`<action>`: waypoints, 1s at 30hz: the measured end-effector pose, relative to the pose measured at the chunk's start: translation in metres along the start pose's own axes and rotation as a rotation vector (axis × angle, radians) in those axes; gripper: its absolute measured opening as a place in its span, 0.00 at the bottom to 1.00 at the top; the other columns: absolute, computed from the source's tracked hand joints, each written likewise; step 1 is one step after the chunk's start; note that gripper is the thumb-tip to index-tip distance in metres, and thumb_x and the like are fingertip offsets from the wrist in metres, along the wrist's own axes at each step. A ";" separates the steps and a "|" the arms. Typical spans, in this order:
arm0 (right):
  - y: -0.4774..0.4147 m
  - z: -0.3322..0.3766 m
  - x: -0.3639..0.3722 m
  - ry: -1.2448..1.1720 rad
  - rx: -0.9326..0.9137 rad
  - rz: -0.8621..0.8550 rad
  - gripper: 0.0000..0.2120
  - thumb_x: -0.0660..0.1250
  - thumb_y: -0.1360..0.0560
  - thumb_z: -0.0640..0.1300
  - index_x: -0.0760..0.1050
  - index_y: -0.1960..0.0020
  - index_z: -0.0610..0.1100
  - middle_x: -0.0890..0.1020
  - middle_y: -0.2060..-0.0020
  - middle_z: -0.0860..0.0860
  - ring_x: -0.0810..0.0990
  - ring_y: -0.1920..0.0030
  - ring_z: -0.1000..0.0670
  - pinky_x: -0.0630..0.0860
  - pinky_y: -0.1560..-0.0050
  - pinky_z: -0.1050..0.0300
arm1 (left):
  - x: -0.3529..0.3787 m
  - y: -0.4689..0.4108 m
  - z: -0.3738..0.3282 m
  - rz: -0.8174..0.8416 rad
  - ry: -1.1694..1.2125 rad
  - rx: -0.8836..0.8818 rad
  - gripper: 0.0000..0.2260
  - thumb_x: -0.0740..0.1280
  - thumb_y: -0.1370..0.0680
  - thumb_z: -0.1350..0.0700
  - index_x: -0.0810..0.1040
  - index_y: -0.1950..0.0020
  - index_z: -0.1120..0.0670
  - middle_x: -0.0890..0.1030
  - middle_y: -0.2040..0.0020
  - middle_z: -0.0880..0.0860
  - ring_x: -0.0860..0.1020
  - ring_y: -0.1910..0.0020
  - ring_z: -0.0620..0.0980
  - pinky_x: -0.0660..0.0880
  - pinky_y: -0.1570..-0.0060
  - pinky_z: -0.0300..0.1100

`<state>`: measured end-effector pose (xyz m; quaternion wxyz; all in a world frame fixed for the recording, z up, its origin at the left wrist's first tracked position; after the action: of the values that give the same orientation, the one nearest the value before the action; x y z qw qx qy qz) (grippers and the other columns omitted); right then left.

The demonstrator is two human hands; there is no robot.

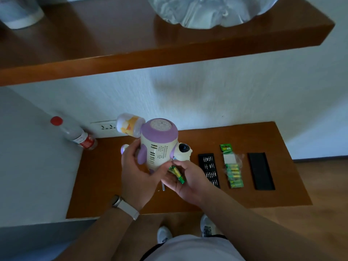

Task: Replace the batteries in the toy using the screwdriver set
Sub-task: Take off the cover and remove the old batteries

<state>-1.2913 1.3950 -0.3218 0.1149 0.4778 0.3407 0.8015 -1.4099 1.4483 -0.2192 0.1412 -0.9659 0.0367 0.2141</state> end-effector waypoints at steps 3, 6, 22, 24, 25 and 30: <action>0.001 0.004 -0.004 0.029 0.029 -0.012 0.14 0.64 0.21 0.40 0.75 0.38 0.35 0.83 0.49 0.37 0.84 0.51 0.41 0.81 0.46 0.46 | 0.001 -0.001 -0.001 -0.012 -0.010 -0.005 0.38 0.82 0.37 0.58 0.65 0.37 0.39 0.72 0.42 0.39 0.73 0.42 0.28 0.73 0.51 0.23; 0.001 0.005 -0.004 0.015 0.049 -0.004 0.15 0.66 0.22 0.40 0.75 0.38 0.34 0.82 0.45 0.37 0.83 0.49 0.41 0.80 0.44 0.46 | 0.004 -0.002 -0.005 -0.011 -0.018 0.003 0.37 0.82 0.37 0.60 0.66 0.39 0.38 0.72 0.43 0.39 0.72 0.42 0.26 0.72 0.52 0.22; -0.004 0.016 0.019 0.010 0.085 0.051 0.09 0.63 0.20 0.42 0.78 0.50 0.37 0.85 0.60 0.40 0.84 0.64 0.45 0.75 0.38 0.45 | -0.011 -0.013 -0.019 -0.071 -0.034 0.035 0.36 0.81 0.37 0.61 0.65 0.35 0.48 0.72 0.43 0.41 0.73 0.42 0.28 0.73 0.54 0.22; -0.007 0.017 0.021 0.013 0.086 0.042 0.10 0.63 0.20 0.44 0.79 0.49 0.38 0.85 0.59 0.41 0.85 0.62 0.45 0.73 0.35 0.44 | -0.013 -0.014 -0.021 -0.066 -0.036 0.052 0.37 0.81 0.37 0.60 0.65 0.35 0.45 0.71 0.42 0.39 0.73 0.41 0.28 0.73 0.53 0.22; -0.008 0.015 0.023 0.015 0.095 0.034 0.10 0.64 0.20 0.44 0.79 0.49 0.38 0.85 0.59 0.41 0.85 0.62 0.45 0.73 0.34 0.44 | -0.015 -0.015 -0.023 -0.067 -0.037 0.054 0.38 0.82 0.37 0.60 0.65 0.36 0.42 0.71 0.42 0.39 0.73 0.41 0.29 0.73 0.53 0.22; -0.009 0.009 0.024 -0.004 0.122 0.031 0.09 0.63 0.20 0.42 0.78 0.53 0.38 0.84 0.61 0.40 0.85 0.60 0.43 0.76 0.39 0.45 | -0.021 -0.015 -0.030 -0.107 0.000 0.032 0.36 0.81 0.38 0.53 0.64 0.39 0.33 0.72 0.43 0.31 0.74 0.41 0.31 0.75 0.54 0.25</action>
<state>-1.2972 1.4177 -0.3080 0.0737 0.4907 0.3815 0.7799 -1.4147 1.4547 -0.1805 0.1678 -0.9641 -0.0118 0.2055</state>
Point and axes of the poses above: each hand's wrist, its own y-axis away from the middle knuckle, its own x-axis out of the palm, z = x × y, the point moved 8 cm from there along -y, towards the middle knuckle
